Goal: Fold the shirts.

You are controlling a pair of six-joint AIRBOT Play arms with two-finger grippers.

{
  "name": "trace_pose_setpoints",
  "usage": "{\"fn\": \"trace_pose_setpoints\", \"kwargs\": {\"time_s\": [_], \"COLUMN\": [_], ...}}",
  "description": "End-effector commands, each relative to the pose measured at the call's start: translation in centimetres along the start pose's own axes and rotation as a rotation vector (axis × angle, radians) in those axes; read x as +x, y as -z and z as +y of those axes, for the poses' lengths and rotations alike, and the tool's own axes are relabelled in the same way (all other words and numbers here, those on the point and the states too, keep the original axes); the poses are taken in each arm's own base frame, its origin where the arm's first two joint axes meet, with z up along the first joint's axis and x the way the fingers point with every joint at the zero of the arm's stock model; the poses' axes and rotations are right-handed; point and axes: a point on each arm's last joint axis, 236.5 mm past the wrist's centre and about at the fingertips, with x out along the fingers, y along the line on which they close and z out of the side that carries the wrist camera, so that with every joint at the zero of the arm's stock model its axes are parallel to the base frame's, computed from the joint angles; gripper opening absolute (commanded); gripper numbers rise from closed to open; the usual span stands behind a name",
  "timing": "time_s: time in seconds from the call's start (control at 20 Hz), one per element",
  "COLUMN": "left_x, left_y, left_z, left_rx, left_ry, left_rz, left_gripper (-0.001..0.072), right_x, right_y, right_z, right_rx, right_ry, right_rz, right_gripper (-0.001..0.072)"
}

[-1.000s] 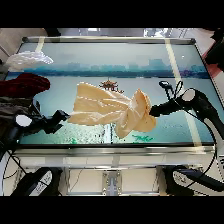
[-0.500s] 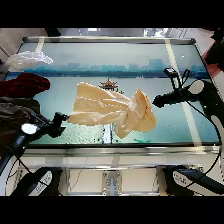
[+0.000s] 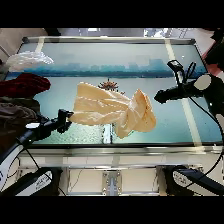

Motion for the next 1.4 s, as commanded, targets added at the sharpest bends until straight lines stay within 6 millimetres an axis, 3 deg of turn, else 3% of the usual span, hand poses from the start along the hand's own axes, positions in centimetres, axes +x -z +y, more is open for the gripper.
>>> {"fn": "trace_pose_setpoints", "kwargs": {"time_s": [0.0, 0.05, 0.1, 0.2, 0.35, 0.55, 0.7, 1.0, 1.05, 1.1, 1.15, 1.25, 1.35], "left_x": [1.4, 1.4, 1.4, 1.4, 1.4, 1.3, 1.3, 1.3, 1.3, 1.3, 1.2, 0.4, -3.0], "left_y": [-0.4, -0.4, -0.5, -0.5, -0.5, -0.3, -0.3, -0.3, -0.3, -0.3, -0.3, 0.2, -0.1], "left_z": [0.9, 0.9, 0.9, 0.7, 0.7, 0.6, 0.6, 0.6, 0.5, 0.3, 0.0, -2.5, -8.0], "left_rx": [-0.027, -0.030, -0.025, -0.007, -0.004, -0.004, -0.004, 0.067, 0.108, 0.165, 0.227, 0.332, 0.434], "left_ry": [-0.001, -0.003, 0.000, 0.003, 0.003, 0.007, 0.007, 0.007, 0.009, 0.013, 0.022, 0.091, 0.247], "left_rz": [0.002, 0.000, -0.002, -0.003, -0.002, 0.008, 0.007, 0.007, 0.007, 0.008, 0.007, 0.024, 0.003], "left_gripper": [0.0379, 0.0100, 0.0013, 0.0011, 0.0011, 0.0011, 0.0011, 0.0011, 0.0011, 0.0011, 0.0011, 0.0010, 0.0008], "right_x": [-0.1, 0.0, 0.3, 1.7, 5.2, 9.1, 10.3, 12.9, 13.6, 14.3, 14.8, 14.4, 11.0], "right_y": [0.8, 1.3, 1.8, 3.7, 7.1, 8.4, 8.9, 7.5, 7.5, 8.0, 8.5, 8.8, 7.2], "right_z": [0.4, 0.5, 0.6, -0.4, -1.5, -1.5, -0.4, -2.9, -2.9, -2.8, -2.7, -1.9, -1.2], "right_rx": [0.003, 0.003, 0.006, 0.006, 0.028, 0.081, 0.082, 0.067, 0.080, 0.095, 0.108, 0.115, 0.068], "right_ry": [-0.016, -0.023, -0.030, 0.002, 0.014, -0.033, -0.100, -0.024, -0.028, -0.042, -0.054, -0.083, -0.084], "right_rz": [0.037, 0.057, 0.077, 0.128, 0.208, 0.265, 0.287, 0.216, 0.213, 0.231, 0.251, 0.272, 0.247], "right_gripper": [0.0454, 0.0454, 0.0454, 0.0454, 0.0455, 0.0456, 0.0456, 0.0451, 0.0360, 0.0125, 0.0021, 0.0019, 0.0018]}}
